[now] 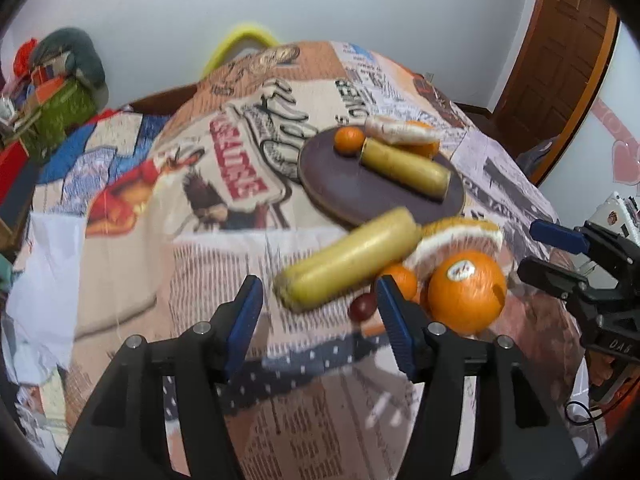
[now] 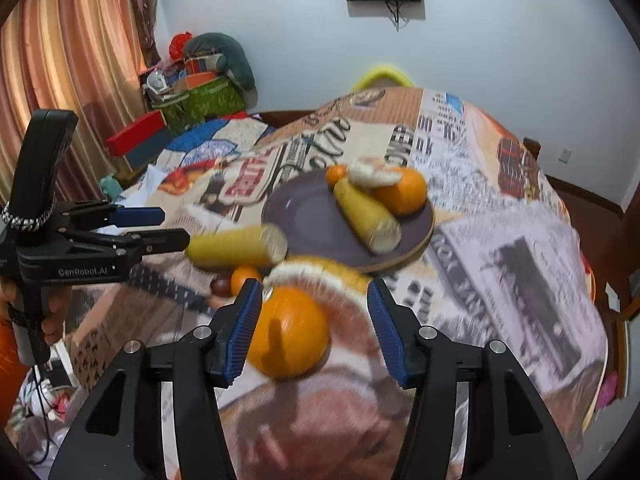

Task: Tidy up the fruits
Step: 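Open both tools and move them back toward the fruit beside the plate, then grasp the stickered navel orange with the right tool while the left tool grasps the long yellow cylinder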

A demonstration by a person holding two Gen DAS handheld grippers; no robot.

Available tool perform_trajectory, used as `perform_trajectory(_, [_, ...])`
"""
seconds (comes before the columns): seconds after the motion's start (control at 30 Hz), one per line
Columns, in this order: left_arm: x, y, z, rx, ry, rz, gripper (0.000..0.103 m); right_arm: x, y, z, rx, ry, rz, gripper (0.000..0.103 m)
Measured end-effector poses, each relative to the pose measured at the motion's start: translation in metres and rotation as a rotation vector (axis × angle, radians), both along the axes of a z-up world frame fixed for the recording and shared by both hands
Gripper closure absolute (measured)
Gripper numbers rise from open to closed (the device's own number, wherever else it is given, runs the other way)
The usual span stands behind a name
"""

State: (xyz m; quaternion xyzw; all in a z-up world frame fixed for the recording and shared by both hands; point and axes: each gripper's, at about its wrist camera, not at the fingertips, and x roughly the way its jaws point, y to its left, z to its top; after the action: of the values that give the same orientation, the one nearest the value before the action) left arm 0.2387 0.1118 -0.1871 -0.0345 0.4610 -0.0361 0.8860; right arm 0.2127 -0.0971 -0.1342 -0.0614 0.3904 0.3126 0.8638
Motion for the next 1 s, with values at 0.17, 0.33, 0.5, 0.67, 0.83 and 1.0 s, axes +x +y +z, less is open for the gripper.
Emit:
perform_trajectory(0.17, [-0.012,0.005,-0.013,0.007,0.012,0.013,0.044,-0.009,0.004,-0.017,0.003,0.049,-0.001,0.048])
perform_trajectory(0.33, [-0.017,0.007,-0.021,0.015,0.023,0.009,0.044,-0.009,0.013,-0.034,-0.014,0.093,0.002,0.048])
perform_trajectory(0.5, [-0.007,0.007,-0.028,0.022,0.039,0.011,0.043,-0.006,0.021,-0.042,-0.025,0.106,0.007,0.039])
perform_trajectory(0.67, [0.004,0.006,-0.031,0.021,0.045,0.006,0.039,-0.004,0.026,-0.048,-0.031,0.116,0.015,0.036])
perform_trajectory(0.83, [0.017,0.000,-0.032,0.057,0.051,-0.021,0.038,-0.003,0.022,-0.048,-0.013,0.133,0.022,0.038])
perform_trajectory(1.0, [0.032,-0.008,-0.031,0.080,0.045,-0.068,0.033,-0.002,0.011,-0.046,0.016,0.145,0.005,0.039])
